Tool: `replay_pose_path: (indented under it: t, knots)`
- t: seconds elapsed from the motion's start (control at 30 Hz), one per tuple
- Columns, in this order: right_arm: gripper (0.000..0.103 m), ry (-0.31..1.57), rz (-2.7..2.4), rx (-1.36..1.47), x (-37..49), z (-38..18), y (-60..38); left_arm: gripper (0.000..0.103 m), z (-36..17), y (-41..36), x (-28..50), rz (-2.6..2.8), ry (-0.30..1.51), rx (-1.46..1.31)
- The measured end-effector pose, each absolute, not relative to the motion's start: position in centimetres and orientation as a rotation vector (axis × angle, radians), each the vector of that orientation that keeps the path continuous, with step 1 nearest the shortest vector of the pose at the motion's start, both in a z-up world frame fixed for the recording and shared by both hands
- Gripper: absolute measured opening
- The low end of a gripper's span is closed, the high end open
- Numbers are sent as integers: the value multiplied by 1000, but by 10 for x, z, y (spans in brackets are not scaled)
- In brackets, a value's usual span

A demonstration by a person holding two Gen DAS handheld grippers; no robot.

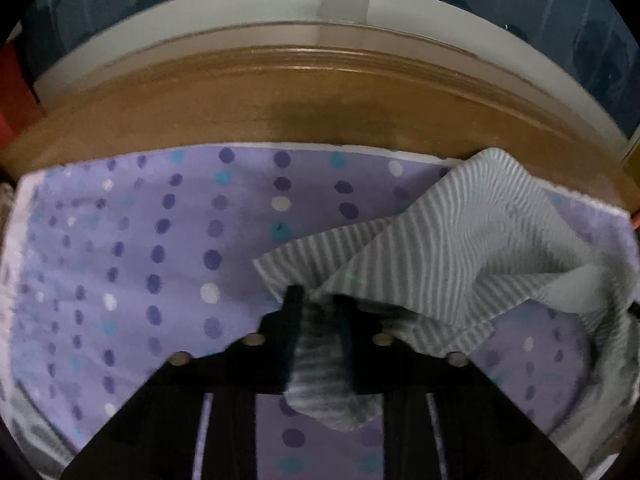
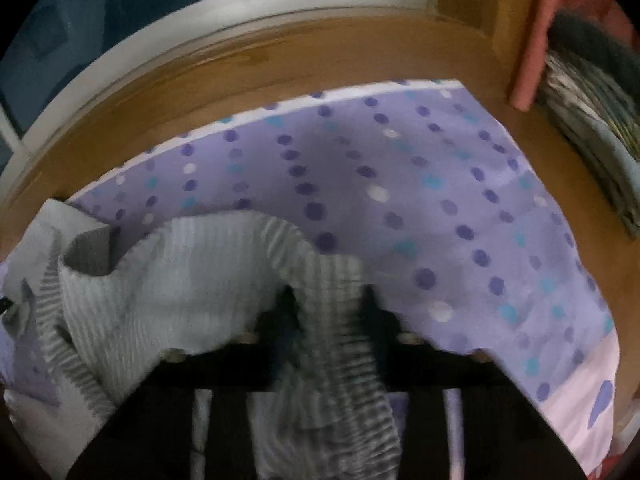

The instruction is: Fold clothes

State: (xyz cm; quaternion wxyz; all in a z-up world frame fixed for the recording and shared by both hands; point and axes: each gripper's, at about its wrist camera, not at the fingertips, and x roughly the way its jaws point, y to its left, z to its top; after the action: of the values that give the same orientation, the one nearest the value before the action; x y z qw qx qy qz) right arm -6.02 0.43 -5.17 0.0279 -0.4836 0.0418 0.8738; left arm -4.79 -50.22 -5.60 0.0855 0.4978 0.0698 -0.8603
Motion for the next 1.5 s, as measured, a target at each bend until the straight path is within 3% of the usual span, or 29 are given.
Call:
replay_pose_path:
  t: [0.13, 0.27, 0.43, 0.57, 0.7, 0.87, 1.0, 1.17, 1.3, 1.5]
  knots:
    - [21, 22, 2723, -1303, -43, -26, -3, 9, -34, -509, -30, -2572, 244, 1366]
    - [17, -52, 2683, -1091, -34, 25, 16, 9, 4, -520, -20, -2544, 131, 1201]
    - [17, -116, 2660, -1045, -57, 58, 33, 9, 46, -522, -29, -2551, -16, 1018]
    - [17, -171, 2605, -1045, -84, 54, 41, 10, 38, -504, -35, -2548, -143, 1024]
    - [19, -110, 2558, -1248, -116, 17, 51, 11, -3, -507, -46, -2534, -27, 1281]
    - [24, -241, 2473, -1407, -124, -28, 42, 15, -33, -518, -34, -2504, 172, 1472]
    - [33, -223, 2477, -1371, -111, -12, 38, 21, -26, -528, -13, -2529, 226, 1498]
    - [55, -339, 2596, -1241, -78, 26, -3, 22, -26, -540, 9, -2517, 343, 1545]
    - [56, -440, 2799, -1220, -48, 40, -61, 22, -21, -549, 28, -2497, 380, 1519]
    - [57, -398, 3120, -1467, -14, 20, -180, 22, -18, -576, 38, -2506, 369, 1484]
